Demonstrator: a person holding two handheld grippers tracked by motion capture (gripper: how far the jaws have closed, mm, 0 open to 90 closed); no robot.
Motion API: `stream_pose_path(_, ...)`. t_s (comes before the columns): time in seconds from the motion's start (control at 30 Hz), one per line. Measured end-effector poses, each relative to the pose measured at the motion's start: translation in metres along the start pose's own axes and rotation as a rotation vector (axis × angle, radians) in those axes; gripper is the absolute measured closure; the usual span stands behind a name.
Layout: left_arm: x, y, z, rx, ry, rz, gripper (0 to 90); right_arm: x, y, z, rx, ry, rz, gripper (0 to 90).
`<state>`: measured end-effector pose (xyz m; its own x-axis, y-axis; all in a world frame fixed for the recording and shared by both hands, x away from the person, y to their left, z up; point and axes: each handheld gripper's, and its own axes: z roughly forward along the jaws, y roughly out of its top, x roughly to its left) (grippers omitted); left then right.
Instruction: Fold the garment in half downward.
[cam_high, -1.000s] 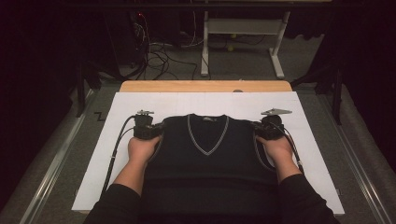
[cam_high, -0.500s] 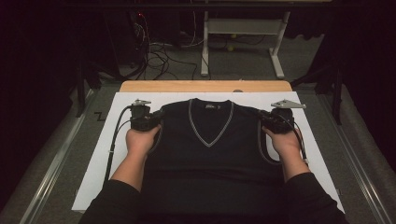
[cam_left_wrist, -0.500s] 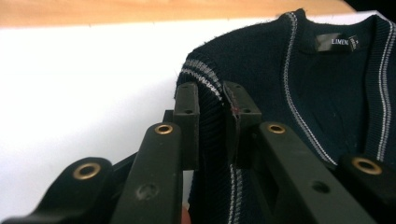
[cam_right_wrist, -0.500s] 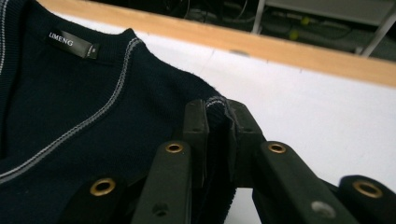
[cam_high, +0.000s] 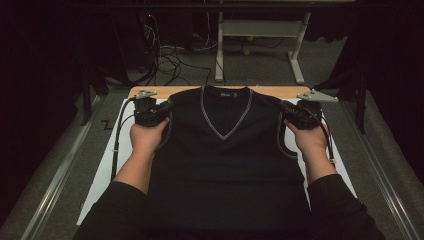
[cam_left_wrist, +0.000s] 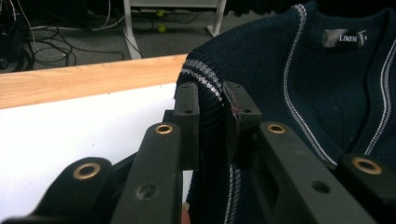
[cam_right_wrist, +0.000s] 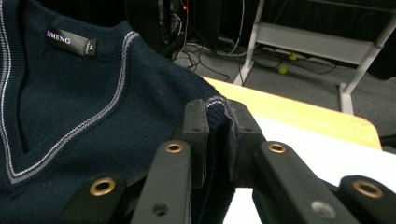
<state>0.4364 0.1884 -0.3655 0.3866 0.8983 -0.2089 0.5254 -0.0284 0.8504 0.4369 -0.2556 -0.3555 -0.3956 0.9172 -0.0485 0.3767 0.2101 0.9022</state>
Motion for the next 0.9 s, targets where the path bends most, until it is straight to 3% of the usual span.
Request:
stream_pose_path(0.3, 0.006, 0.009, -0.003, -0.045, 0.018, -0.025, 74.0, 0.001, 0.019, -0.004, -0.048, -0.027, -0.026, 80.2)
stream_pose_path(0.53, 0.004, 0.020, -0.007, -0.076, 0.045, 0.001, 74.0, 0.000, 0.041, -0.009, -0.090, -0.040, -0.036, 80.4)
stream_pose_path(0.67, 0.001, 0.027, -0.009, -0.098, 0.041, 0.005, 74.1, 0.000, 0.053, -0.014, -0.122, -0.043, -0.033, 80.4)
stream_pose_path(0.9, -0.001, 0.040, -0.012, -0.127, 0.045, 0.010, 74.2, -0.001, 0.060, -0.016, -0.142, -0.058, -0.030, 80.5)
